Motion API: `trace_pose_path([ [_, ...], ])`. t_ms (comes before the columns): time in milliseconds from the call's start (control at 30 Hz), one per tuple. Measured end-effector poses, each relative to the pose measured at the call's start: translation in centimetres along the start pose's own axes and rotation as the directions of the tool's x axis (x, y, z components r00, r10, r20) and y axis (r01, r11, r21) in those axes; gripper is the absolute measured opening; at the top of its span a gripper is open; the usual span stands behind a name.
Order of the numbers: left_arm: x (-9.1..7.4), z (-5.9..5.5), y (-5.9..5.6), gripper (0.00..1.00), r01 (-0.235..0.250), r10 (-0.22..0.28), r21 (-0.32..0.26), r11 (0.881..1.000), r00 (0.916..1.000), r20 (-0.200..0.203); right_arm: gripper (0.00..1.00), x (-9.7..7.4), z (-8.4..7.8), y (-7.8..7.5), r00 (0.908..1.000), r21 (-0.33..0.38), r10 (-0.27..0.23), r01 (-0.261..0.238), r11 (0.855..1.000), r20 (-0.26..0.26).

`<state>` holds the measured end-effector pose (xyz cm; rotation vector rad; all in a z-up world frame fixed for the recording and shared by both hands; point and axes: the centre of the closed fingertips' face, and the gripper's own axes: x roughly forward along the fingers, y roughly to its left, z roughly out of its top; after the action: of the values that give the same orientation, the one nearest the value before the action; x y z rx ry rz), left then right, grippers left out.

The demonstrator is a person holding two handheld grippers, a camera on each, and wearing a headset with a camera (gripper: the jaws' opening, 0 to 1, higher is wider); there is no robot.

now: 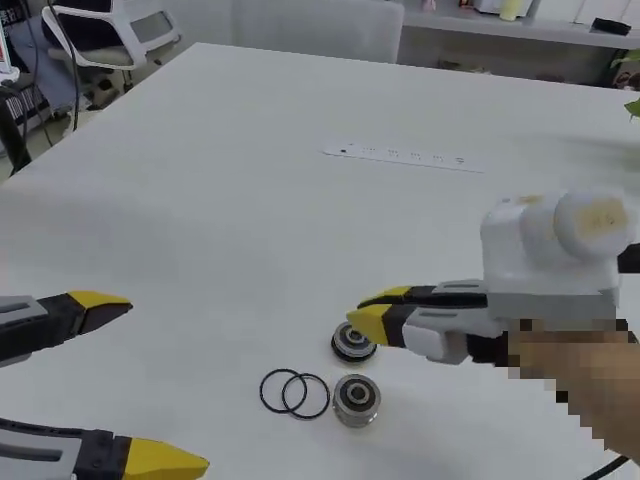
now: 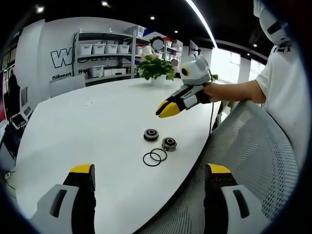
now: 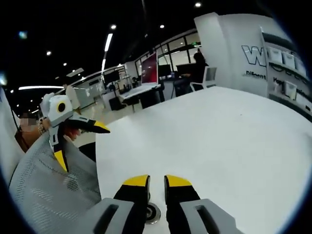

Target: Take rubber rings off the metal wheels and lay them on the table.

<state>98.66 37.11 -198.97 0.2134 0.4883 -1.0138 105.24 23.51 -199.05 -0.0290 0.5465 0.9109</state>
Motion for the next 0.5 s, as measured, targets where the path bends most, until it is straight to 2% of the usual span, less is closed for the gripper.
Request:
trace_pose_path([
  [67,-0.1,0.9,-0.1,0.91,0.006,-0.007,0.021,1.000,0.9991,0.041,0.12,-0.7,0.6,-0.5,0.9999,0.000,-0.012,0.012,1.000,0.012],
  [133,-0.3,1.5,-0.3,0.91,0.019,-0.021,0.040,0.999,0.9982,0.056,0.13,-1.3,1.2,-0.9,0.9995,-0.008,-0.020,0.020,1.000,0.025],
  [200,-0.3,1.9,-0.6,0.93,0.034,-0.039,0.071,0.997,0.9973,0.062,0.16,-1.9,2.4,-1.0,0.9977,0.032,-0.011,0.009,0.999,0.066],
  [267,-0.6,3.2,-0.8,0.95,0.051,-0.061,0.093,0.994,0.9929,0.102,0.19,-2.8,3.9,-1.4,0.9937,0.042,-0.012,0.007,0.999,0.111],
  [300,-0.8,4.5,-0.8,0.94,0.064,-0.075,0.078,0.995,0.9860,0.149,0.19,-3.3,4.5,-1.7,0.9923,0.032,-0.025,0.021,0.999,0.122],
  [367,-1.3,5.9,-0.3,0.92,0.063,-0.074,0.067,0.996,0.9801,0.184,0.20,-4.0,5.2,-2.2,0.9919,-0.018,-0.041,0.043,0.999,0.120],
  [433,-1.6,6.9,0.3,0.92,0.049,-0.067,0.098,0.994,0.9801,0.187,0.23,-4.4,5.4,-2.4,0.9958,-0.075,-0.040,0.046,0.996,0.083],
  [500,-1.8,7.7,0.7,0.91,0.050,-0.074,0.134,0.990,0.9812,0.178,0.31,-4.5,6.1,-2.4,0.9957,-0.069,-0.040,0.046,0.997,0.083],
])
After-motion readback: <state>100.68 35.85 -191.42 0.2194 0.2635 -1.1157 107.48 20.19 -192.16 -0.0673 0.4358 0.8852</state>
